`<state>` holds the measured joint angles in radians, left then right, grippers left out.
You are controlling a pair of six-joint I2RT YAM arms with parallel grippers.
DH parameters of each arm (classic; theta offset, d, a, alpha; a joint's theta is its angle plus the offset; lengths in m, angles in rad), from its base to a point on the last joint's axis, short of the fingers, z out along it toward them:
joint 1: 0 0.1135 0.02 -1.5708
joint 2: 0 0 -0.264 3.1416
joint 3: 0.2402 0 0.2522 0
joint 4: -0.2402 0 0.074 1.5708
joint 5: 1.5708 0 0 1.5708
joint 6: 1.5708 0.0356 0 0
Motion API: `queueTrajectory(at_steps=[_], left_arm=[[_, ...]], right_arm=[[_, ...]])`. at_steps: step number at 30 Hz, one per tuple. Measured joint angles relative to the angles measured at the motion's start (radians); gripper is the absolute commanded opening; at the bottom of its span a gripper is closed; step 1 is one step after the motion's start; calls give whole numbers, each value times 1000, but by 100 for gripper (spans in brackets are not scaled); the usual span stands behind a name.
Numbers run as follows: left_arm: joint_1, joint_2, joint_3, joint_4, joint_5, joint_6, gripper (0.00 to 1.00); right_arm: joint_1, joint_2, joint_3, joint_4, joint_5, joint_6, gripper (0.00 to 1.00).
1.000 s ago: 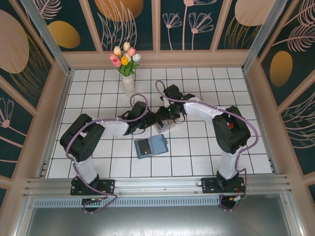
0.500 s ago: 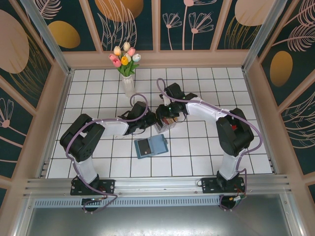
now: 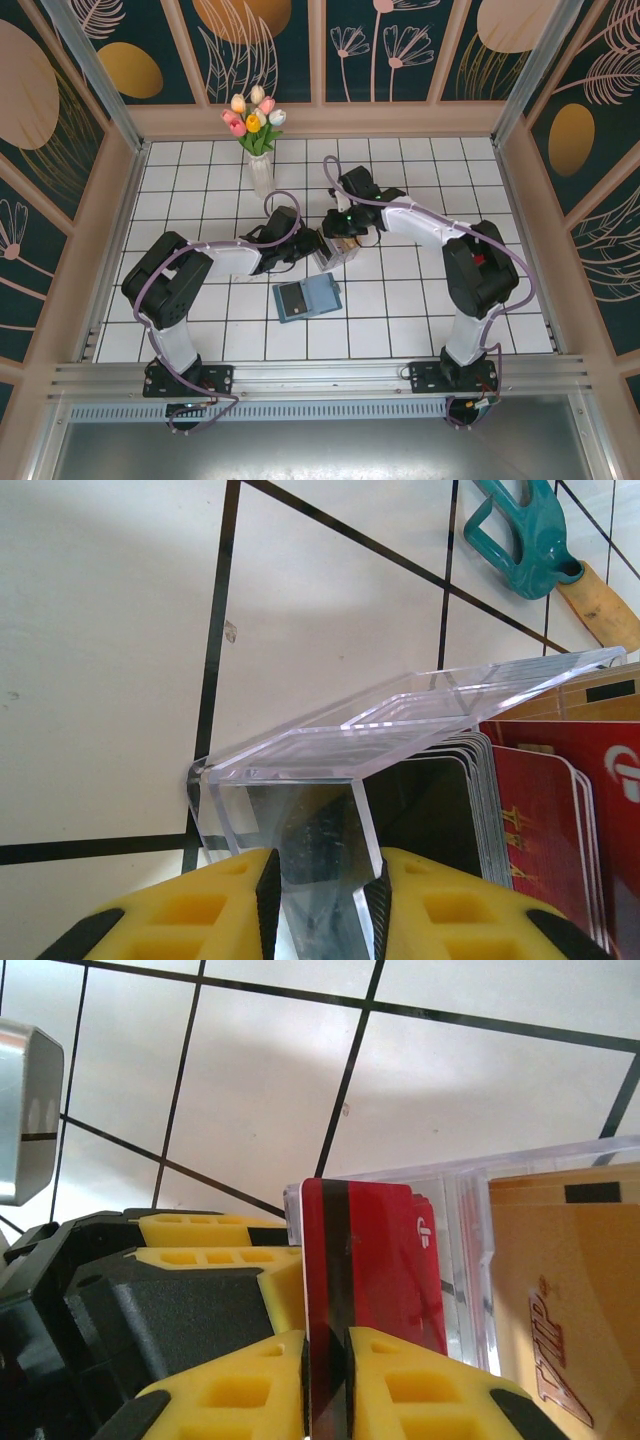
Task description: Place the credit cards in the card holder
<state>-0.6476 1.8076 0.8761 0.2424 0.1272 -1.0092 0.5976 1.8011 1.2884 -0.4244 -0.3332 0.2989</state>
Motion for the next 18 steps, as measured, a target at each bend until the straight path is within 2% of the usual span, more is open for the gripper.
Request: queueTrajectory(at_steps=[9,18], left_arm=[[0,0,0,0,0,0,32],[0,0,0,-1,0,7,32]], right_arm=[[-39,-31,-11,-2,4,-4,11],[-40,-84,-13,-27,128,-12,4]])
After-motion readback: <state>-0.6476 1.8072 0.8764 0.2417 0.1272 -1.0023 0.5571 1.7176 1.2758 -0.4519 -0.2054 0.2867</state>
